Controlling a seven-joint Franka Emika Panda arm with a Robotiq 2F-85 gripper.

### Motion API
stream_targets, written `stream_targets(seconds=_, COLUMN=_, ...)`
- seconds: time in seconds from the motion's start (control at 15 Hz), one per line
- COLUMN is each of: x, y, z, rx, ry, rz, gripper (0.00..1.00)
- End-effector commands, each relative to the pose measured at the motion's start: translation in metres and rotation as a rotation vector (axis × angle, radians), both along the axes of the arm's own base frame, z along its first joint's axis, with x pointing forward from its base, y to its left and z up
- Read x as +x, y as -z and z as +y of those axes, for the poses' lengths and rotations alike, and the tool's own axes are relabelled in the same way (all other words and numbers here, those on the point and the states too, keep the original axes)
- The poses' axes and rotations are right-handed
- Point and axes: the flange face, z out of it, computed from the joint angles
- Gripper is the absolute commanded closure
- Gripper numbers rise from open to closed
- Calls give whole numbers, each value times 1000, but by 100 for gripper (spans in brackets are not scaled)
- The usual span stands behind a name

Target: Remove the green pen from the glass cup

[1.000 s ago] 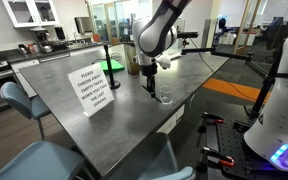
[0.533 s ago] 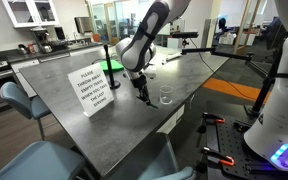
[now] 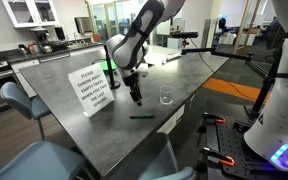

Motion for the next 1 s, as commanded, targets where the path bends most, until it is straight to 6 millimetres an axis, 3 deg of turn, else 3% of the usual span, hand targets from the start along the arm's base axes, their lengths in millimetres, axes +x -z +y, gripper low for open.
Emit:
stream_targets(seconds=0.0, x=-15, y=-30, z=2, rx=5, ry=-30, rz=-57, gripper=0)
stream_targets(seconds=0.6, x=-60, y=-99, z=0, rx=-11, ry=19, rz=-244, gripper=0)
stream_targets(seconds=0.93, x=-91, y=-132, z=-15, rx=-26, ry=26, rz=-350, gripper=0)
